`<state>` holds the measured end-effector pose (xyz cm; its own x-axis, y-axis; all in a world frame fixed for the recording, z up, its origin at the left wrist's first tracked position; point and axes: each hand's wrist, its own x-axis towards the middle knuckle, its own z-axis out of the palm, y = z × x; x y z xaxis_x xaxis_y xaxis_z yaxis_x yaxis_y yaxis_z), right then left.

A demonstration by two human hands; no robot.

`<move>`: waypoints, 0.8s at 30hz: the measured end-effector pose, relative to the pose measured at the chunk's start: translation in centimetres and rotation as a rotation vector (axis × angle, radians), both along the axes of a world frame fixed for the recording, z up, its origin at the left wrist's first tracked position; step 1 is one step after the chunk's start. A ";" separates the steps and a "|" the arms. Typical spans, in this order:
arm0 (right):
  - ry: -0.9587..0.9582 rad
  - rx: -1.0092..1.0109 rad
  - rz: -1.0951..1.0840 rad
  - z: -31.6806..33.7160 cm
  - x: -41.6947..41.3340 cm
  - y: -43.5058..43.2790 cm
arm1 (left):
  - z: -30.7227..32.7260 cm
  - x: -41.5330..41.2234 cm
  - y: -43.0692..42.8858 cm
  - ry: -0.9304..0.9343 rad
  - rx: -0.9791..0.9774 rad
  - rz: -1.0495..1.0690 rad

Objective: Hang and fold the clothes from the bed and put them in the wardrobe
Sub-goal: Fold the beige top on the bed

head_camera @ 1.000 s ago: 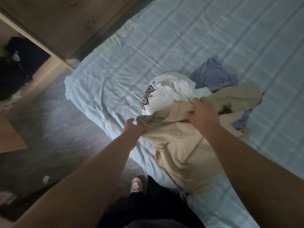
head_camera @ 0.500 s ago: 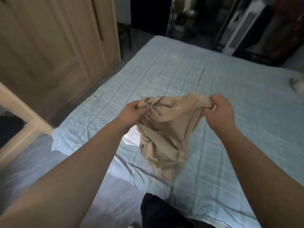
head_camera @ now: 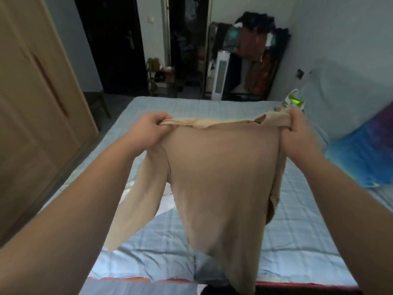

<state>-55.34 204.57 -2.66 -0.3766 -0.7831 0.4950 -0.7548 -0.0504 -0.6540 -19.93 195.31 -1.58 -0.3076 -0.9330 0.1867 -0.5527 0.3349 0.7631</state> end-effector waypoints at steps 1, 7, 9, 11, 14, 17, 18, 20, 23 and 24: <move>0.044 0.030 -0.005 0.4 -1.3 0.4 | 0.5 -0.9 0.0 0.004 0.018 -0.023; 0.438 0.355 0.016 0.9 -8.8 1.1 | -0.2 -6.8 -3.3 0.032 0.067 -0.064; 0.349 0.412 0.090 -0.1 -11.0 0.0 | -2.0 -9.3 -5.2 0.048 0.092 -0.071; 0.216 0.460 0.141 -2.1 -14.1 -1.9 | -4.2 -12.1 -7.2 0.058 0.131 -0.080; -0.123 0.516 0.141 -6.8 -19.2 -5.7 | -7.8 -16.7 -10.7 0.018 0.194 -0.076; -0.350 0.475 0.096 -11.9 -23.4 -10.3 | -12.1 -21.0 -14.7 -0.032 0.285 -0.057; -0.347 0.469 0.081 -13.5 -24.6 -12.0 | -13.7 -22.3 -16.0 -0.050 0.319 -0.049; -0.237 0.505 0.069 -17.3 -27.2 -15.3 | -17.2 -24.8 -18.4 -0.083 0.401 -0.023; -0.052 0.613 0.032 -23.1 -29.9 -19.9 | -23.1 -28.5 -22.3 -0.156 0.469 0.039; -0.011 0.635 0.014 -25.1 -30.5 -21.3 | -25.2 -29.5 -23.6 -0.172 0.474 0.068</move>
